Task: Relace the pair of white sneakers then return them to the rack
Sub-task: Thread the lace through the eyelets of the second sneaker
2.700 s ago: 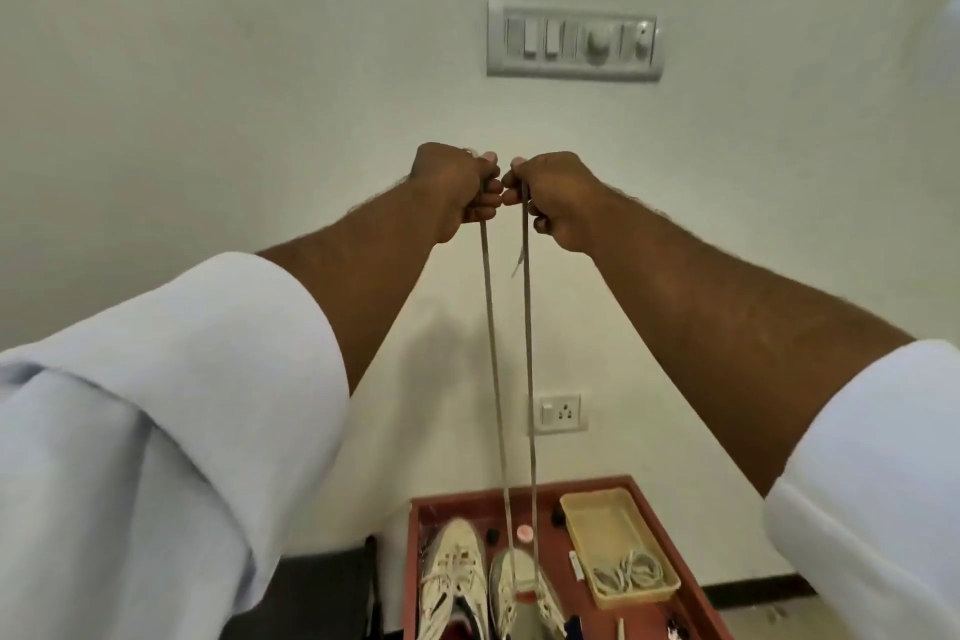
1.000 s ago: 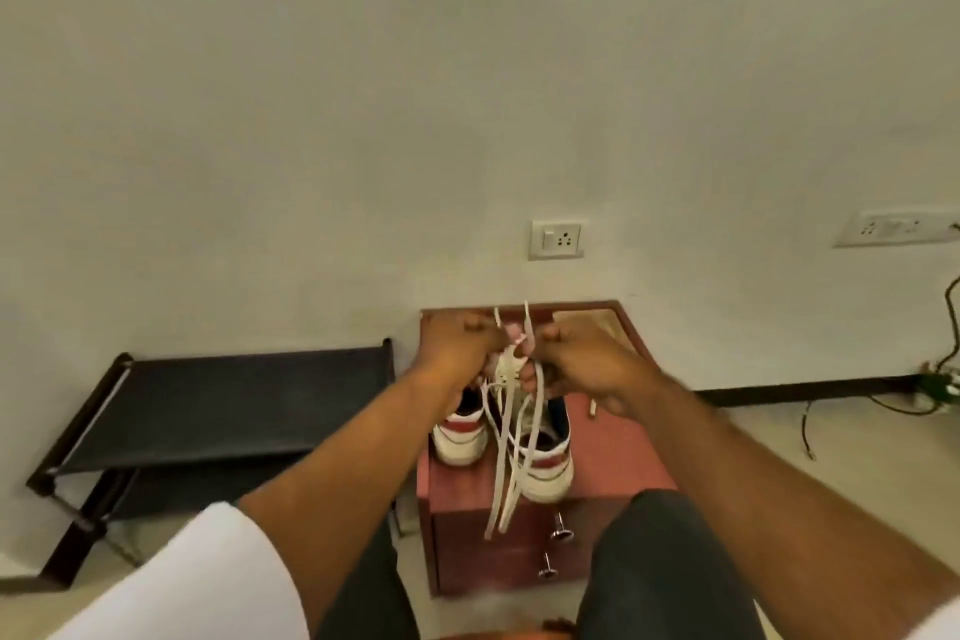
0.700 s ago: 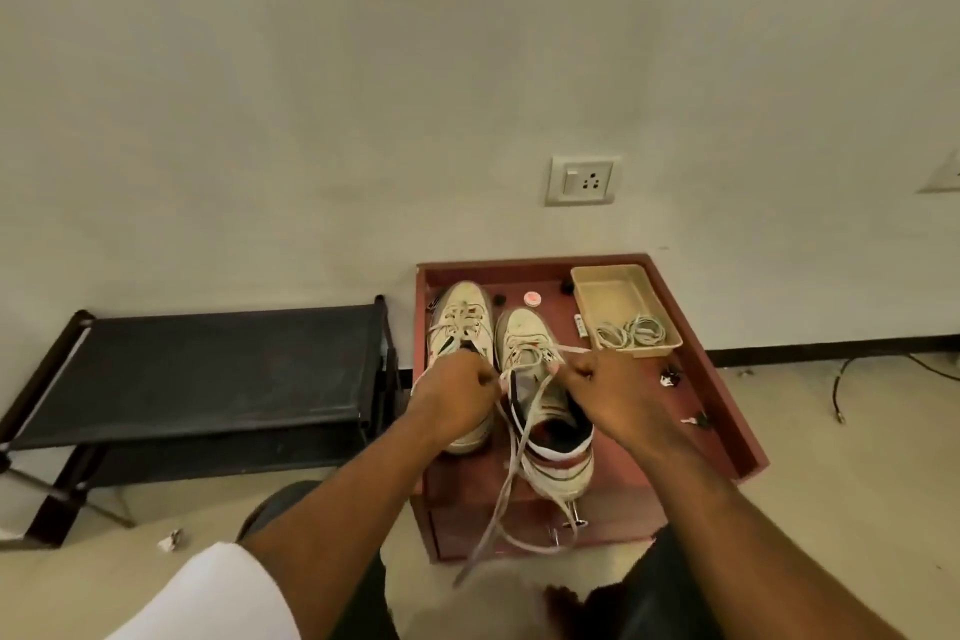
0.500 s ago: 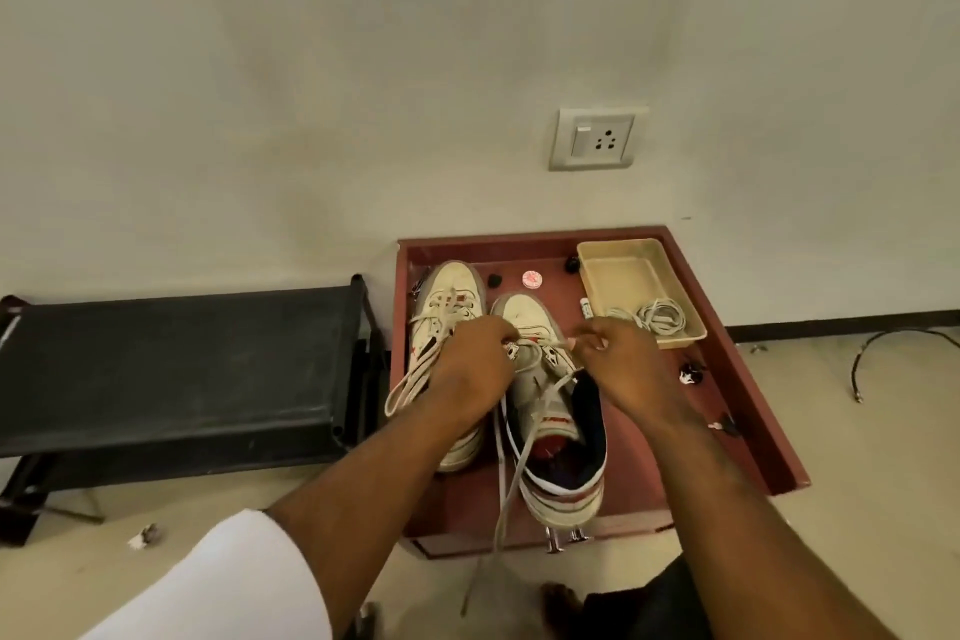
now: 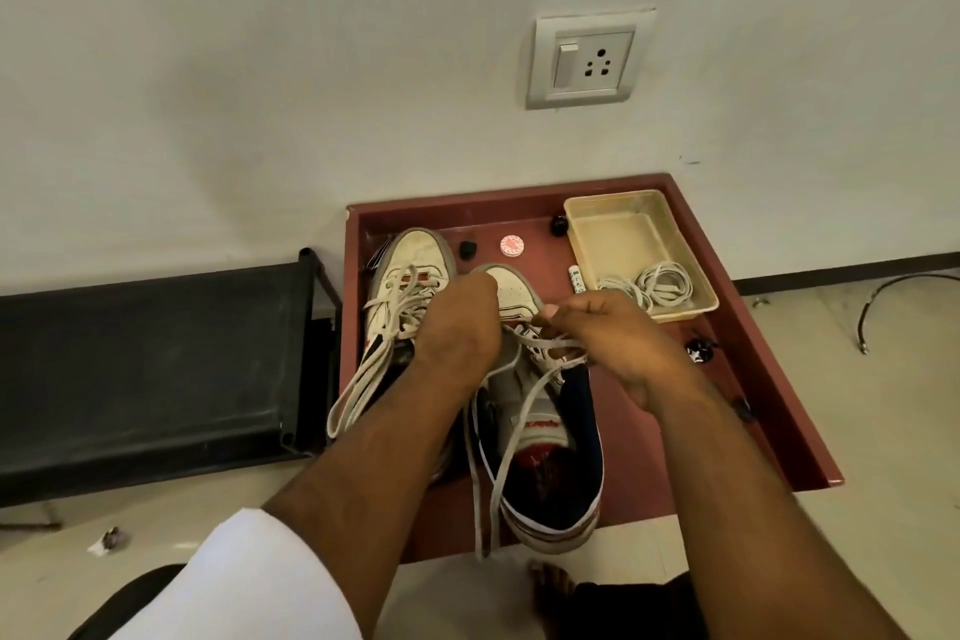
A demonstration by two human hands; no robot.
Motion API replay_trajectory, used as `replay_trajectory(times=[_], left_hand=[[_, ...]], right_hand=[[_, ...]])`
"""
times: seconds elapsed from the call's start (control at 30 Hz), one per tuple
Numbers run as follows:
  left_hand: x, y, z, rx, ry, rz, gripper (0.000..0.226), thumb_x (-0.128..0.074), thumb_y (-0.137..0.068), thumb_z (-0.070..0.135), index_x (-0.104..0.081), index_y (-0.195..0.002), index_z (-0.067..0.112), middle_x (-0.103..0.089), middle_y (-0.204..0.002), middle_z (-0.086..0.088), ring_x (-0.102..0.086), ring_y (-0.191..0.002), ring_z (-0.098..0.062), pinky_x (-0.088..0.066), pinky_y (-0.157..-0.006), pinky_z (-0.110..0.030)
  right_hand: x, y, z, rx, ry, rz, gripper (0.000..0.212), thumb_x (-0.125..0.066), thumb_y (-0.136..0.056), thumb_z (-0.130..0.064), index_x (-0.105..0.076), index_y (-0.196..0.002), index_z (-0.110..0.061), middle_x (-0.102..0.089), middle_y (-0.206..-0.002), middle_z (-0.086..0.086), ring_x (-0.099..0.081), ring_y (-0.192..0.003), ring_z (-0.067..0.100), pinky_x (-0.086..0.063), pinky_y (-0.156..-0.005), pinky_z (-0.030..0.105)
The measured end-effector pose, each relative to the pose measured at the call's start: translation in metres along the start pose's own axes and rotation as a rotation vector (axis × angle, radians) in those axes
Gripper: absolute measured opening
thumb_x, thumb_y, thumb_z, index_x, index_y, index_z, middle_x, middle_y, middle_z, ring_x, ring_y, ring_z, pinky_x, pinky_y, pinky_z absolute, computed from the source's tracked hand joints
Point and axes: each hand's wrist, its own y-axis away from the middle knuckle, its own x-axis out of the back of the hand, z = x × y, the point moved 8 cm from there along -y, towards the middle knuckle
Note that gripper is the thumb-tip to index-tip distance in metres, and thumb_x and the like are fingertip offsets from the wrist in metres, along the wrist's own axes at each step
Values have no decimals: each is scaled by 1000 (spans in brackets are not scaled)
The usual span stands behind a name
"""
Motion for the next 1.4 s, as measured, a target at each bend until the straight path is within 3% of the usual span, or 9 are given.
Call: replay_trajectory(times=[0.13, 0.3, 0.47, 0.63, 0.77, 0.93, 1.07, 1.23, 1.4], left_hand=[[-1, 0, -2, -11, 0, -41, 18, -55, -93, 6, -67, -107, 9, -67, -110, -11, -63, -102, -28, -50, -87, -37], [-2, 3, -2, 25, 39, -27, 22, -54, -91, 6, -71, -102, 15, -67, -107, -10, -65, -96, -29, -55, -82, -39], [-9, -1, -5, 77, 113, -157, 17, -54, -96, 15, -69, -102, 10, -67, -106, -10, -64, -96, -27, -54, -87, -40], [-5, -6, -1, 52, 186, -363, 15, -54, -99, 12, -68, -104, 8, -63, -95, -5, -55, -76, -14, -44, -62, -25], [-6, -6, 1, 7, 50, -472, 18, -59, -90, 2, -66, -105, 10, -66, -101, -6, -60, -84, -17, -51, -71, -30], [0, -11, 4, -8, 16, -258, 20, -59, -90, 3, -68, -109, 3, -67, -111, -12, -63, -102, -27, -52, -86, -34], [8, -13, -6, 18, 104, -45, 15, -75, -84, 9, -66, -95, 6, -68, -98, -11, -65, -89, -26, -55, -82, -38], [8, -13, -7, 34, 146, -46, 11, -74, -85, 11, -76, -95, 7, -74, -96, -11, -70, -89, -23, -55, -80, -30], [10, -15, -4, -29, 173, -105, 17, -64, -92, 5, -75, -104, 8, -73, -106, -10, -66, -95, -19, -50, -83, -26]], right_hand=[[10, -13, 13, -5, -78, 160, 16, -62, -89, 3, -73, -92, -7, -72, -83, 11, -66, -73, 21, -55, -62, 32], [-1, -24, 13, 86, 172, 153, 20, -69, -85, -1, -74, -101, -11, -73, -85, 3, -71, -80, 19, -59, -81, 39], [-8, -32, 3, 164, 307, 122, 23, -77, -79, -4, -74, -101, -10, -68, -78, -2, -67, -75, 16, -57, -76, 32], [-16, -32, -8, 278, 527, 137, 13, -72, -84, -12, -74, -97, -12, -71, -94, 4, -62, -85, 18, -50, -77, 28], [-18, -32, -10, 328, 613, 140, 11, -70, -87, -15, -74, -97, -14, -70, -98, 5, -61, -88, 19, -50, -79, 30], [-19, -37, -4, 309, 614, 115, 9, -69, -88, -17, -73, -96, -14, -65, -99, 4, -56, -85, 16, -43, -74, 26], [-20, -39, 0, 272, 586, 86, 7, -65, -92, -17, -69, -95, -13, -56, -96, 0, -52, -84, 14, -36, -70, 24], [-20, -38, 1, 272, 509, 81, 10, -65, -92, -15, -59, -86, -21, -57, -92, -1, -50, -73, 6, -35, -58, 16], [-16, -37, 0, 268, 487, 79, 22, -70, -88, -12, -64, -107, -20, -59, -93, -2, -52, -75, 7, -34, -56, 12]])
